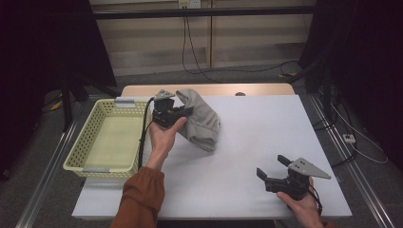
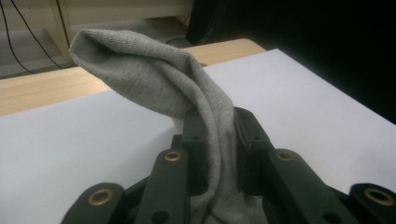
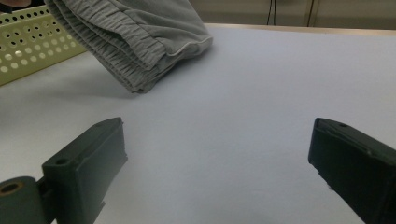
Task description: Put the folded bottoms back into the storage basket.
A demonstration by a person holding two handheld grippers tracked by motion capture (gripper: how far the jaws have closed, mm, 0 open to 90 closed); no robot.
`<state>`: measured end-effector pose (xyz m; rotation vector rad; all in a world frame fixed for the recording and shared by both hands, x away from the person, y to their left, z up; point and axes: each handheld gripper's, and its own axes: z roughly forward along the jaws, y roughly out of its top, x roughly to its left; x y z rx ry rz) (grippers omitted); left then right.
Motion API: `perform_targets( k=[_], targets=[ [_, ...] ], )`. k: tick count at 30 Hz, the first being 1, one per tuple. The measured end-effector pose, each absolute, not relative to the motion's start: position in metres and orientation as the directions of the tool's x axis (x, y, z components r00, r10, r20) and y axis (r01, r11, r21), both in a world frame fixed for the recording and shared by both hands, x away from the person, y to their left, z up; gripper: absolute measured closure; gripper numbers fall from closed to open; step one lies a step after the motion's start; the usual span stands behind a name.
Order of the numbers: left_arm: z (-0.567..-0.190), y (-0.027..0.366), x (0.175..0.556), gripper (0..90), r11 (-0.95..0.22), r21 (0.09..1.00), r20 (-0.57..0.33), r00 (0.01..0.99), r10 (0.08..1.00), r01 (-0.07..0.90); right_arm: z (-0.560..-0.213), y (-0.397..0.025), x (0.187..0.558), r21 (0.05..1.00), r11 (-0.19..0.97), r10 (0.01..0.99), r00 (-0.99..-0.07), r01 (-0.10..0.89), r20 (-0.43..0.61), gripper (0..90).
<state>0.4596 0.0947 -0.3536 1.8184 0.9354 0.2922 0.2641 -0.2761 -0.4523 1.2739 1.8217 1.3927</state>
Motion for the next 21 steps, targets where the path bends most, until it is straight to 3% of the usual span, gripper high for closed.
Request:
perform_targets(
  k=[21],
  targets=[
    [-0.326, 0.113, 0.436, 76.8, -0.212, 0.906, -0.112, 0.69, 0.715, 0.367, -0.453, -0.276, 0.264, 0.929, 0.038, 0.894, -0.428, 0.369, 0.133, 3.4]
  ],
)
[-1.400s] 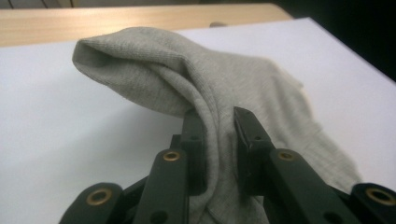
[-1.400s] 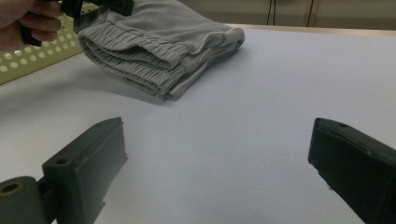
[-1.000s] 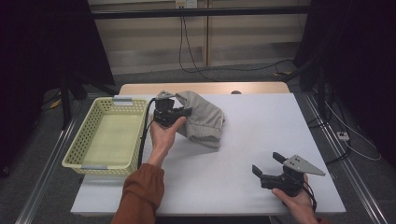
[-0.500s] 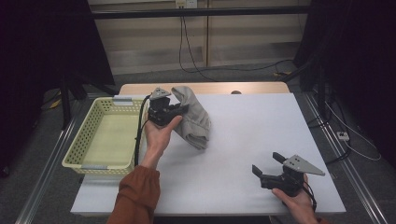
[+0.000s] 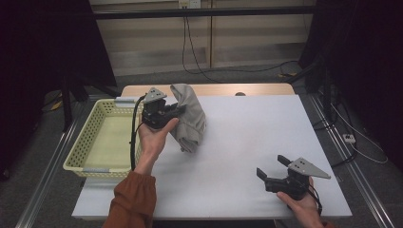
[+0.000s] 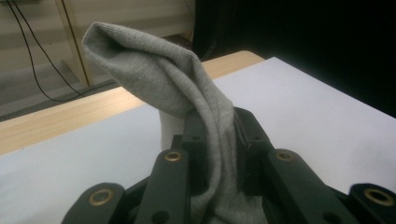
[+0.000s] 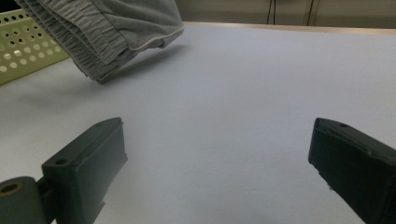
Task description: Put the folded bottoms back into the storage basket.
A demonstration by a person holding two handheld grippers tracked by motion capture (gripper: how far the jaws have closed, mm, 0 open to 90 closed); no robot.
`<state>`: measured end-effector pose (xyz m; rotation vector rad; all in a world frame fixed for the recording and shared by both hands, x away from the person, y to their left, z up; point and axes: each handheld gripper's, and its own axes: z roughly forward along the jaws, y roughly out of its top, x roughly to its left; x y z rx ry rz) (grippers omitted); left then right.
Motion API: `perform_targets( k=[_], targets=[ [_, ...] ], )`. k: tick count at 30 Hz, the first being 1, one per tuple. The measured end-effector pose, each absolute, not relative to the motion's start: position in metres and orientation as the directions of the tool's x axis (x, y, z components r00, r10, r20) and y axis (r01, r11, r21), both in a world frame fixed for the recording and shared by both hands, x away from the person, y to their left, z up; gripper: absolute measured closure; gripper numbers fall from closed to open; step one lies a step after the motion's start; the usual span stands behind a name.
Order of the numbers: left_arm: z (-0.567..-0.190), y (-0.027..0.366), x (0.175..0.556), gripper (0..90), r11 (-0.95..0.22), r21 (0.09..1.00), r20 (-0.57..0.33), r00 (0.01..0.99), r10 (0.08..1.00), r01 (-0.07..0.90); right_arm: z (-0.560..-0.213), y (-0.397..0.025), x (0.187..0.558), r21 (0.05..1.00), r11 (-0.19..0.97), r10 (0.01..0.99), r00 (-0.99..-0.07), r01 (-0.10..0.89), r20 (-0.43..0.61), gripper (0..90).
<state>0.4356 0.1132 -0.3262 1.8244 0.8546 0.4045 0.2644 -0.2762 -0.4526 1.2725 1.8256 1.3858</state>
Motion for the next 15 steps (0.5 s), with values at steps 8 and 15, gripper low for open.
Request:
perform_targets(
  k=[8, 15],
  targets=[
    [-0.317, 0.116, 0.422, 76.9, -0.235, 0.917, -0.067, 0.706, 0.706, 0.321, -0.452, -0.276, 0.264, 0.929, 0.039, 0.894, -0.427, 0.369, 0.132, 3.4],
    [-0.31, 0.12, 0.415, 76.8, -0.27, 0.916, -0.038, 0.731, 0.681, 0.298, -0.453, -0.276, 0.265, 0.925, 0.038, 0.895, -0.425, 0.378, 0.136, 3.3]
  ],
)
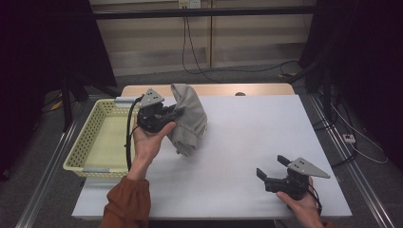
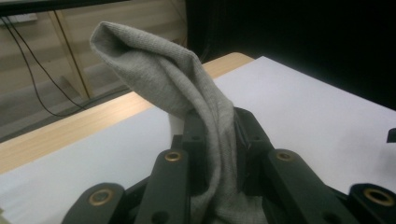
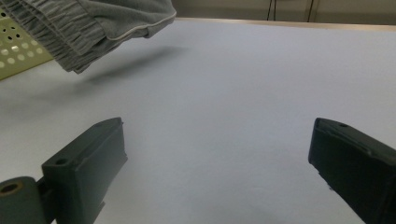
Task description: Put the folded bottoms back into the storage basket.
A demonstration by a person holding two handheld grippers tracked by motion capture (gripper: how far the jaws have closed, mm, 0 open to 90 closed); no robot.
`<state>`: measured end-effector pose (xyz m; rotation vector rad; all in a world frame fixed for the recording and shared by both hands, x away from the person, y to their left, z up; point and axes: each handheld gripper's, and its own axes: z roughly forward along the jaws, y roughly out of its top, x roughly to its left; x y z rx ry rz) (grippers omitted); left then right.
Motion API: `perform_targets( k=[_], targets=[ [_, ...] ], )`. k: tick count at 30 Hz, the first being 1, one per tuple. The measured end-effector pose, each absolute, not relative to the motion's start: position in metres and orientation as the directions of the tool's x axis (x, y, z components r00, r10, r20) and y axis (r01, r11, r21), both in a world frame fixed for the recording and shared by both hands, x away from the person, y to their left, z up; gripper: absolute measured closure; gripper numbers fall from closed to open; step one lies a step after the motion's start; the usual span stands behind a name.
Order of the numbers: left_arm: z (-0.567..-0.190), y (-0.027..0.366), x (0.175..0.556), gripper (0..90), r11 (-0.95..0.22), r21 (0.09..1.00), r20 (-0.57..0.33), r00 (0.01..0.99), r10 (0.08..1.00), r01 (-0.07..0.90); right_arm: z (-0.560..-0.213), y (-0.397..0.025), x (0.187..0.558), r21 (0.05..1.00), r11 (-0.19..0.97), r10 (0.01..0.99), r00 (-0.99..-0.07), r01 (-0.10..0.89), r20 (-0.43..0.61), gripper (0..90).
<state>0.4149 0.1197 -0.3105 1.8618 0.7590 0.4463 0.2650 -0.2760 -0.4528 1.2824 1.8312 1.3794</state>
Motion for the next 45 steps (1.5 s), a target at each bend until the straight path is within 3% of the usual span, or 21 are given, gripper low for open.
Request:
perform_targets(
  k=[26, 45],
  targets=[
    [-0.277, 0.156, 0.39, 76.9, -0.263, 0.935, 0.024, 0.702, 0.712, 0.236, -0.453, -0.276, 0.265, 0.927, 0.038, 0.898, -0.419, 0.374, 0.132, 3.3],
    [-0.27, 0.188, 0.374, 76.9, -0.184, 0.964, 0.009, 0.667, 0.745, 0.192, -0.453, -0.276, 0.265, 0.927, 0.041, 0.896, -0.425, 0.374, 0.132, 3.3]
  ],
)
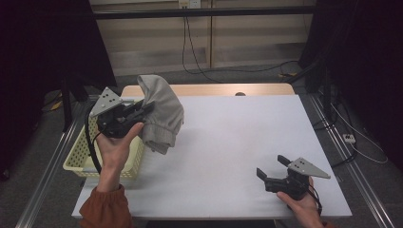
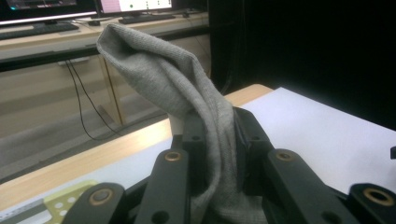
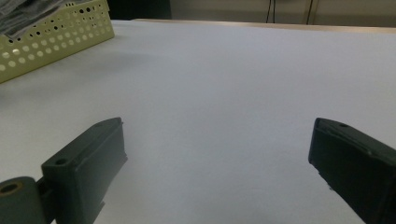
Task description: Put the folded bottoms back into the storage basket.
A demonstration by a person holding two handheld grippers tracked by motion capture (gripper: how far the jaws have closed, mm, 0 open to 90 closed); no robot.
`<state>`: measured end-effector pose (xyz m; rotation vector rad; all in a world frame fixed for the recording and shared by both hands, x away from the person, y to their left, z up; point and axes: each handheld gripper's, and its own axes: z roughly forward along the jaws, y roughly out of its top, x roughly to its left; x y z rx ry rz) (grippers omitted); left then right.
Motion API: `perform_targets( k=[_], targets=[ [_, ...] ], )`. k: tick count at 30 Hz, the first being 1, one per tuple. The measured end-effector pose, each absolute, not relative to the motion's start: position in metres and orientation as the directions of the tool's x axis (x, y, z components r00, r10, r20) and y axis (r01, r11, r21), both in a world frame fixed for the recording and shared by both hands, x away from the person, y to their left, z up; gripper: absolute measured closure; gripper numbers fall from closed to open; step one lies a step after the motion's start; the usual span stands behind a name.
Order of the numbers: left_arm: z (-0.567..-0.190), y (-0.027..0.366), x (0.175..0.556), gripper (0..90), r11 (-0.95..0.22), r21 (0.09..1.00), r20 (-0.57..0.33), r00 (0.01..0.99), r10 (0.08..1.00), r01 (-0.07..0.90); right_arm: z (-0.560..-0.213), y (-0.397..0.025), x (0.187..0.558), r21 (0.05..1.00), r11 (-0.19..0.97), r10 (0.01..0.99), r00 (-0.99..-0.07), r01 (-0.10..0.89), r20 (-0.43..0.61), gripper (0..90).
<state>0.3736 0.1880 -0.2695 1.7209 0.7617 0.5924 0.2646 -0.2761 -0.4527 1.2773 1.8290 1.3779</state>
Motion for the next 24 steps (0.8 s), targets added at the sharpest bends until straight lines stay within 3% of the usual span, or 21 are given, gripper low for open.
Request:
perform_targets(
  k=[24],
  targets=[
    [-0.255, 0.232, 0.361, 76.9, -0.13, 0.978, -0.002, 0.624, 0.782, 0.166, -0.452, -0.276, 0.264, 0.927, 0.042, 0.894, -0.428, 0.371, 0.131, 3.3]
  ],
)
